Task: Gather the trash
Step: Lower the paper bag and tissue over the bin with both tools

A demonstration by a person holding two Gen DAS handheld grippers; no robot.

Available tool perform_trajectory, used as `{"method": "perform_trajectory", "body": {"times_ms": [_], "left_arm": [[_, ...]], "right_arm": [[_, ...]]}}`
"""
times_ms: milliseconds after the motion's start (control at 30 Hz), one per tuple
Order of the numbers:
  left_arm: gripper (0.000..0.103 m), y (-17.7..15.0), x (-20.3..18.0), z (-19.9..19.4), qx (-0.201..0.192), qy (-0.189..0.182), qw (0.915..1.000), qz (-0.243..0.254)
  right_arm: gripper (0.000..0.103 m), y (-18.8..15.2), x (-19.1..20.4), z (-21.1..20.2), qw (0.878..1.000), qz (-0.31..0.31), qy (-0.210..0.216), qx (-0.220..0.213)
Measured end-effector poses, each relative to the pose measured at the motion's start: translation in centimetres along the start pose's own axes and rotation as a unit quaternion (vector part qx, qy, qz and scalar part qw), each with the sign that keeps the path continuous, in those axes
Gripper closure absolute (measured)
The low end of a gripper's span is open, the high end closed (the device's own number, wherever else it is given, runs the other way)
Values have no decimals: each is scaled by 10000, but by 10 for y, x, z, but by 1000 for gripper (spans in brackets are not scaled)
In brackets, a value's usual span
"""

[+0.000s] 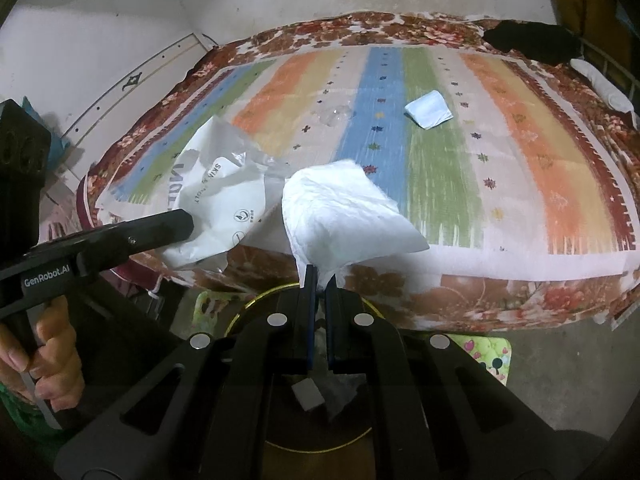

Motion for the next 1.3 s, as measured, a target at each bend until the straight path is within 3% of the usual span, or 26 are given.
{"method": "perform_trajectory", "body": {"times_ms": [400,600,800,1033,1167,1233,1267,1300], "left_arm": [[102,-26,6,12,350,-281,9985,-311],[102,-45,15,31,763,-282,9944,-678],[102,-50,18,37,914,-219,9928,-746],[102,-62,28,64,1541,-353,9802,-1196],[102,-66,29,69,1645,-277,9785,-1215],[98,-67,30,72,1682,-313,9769,-1282],[88,-67,32,72,1689,-381,9757,-1344],[70,-67,33,72,1677,-417,9752,-1385]], "right_arm": [[100,-40,5,28,9972,346,125,649],[100,-57,6,38,9948,576,99,830],[100,-61,4,47,9925,636,60,1044],[99,-69,7,62,9880,629,130,1403],[97,-70,5,66,9866,699,103,1470],[94,-70,5,68,9859,709,94,1511],[84,-70,4,69,9855,738,105,1526],[76,-69,2,69,9852,774,113,1522]]}}
Point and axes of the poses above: each gripper's, at about its wrist camera, not at the fingertips, and z roughly the way its jaws point, x to its left, y to its top, the point moved 4 cm from there along z, roughly the way its jaws point, and after that the axes turned 9 degrees about x, right-handed, at the moved point
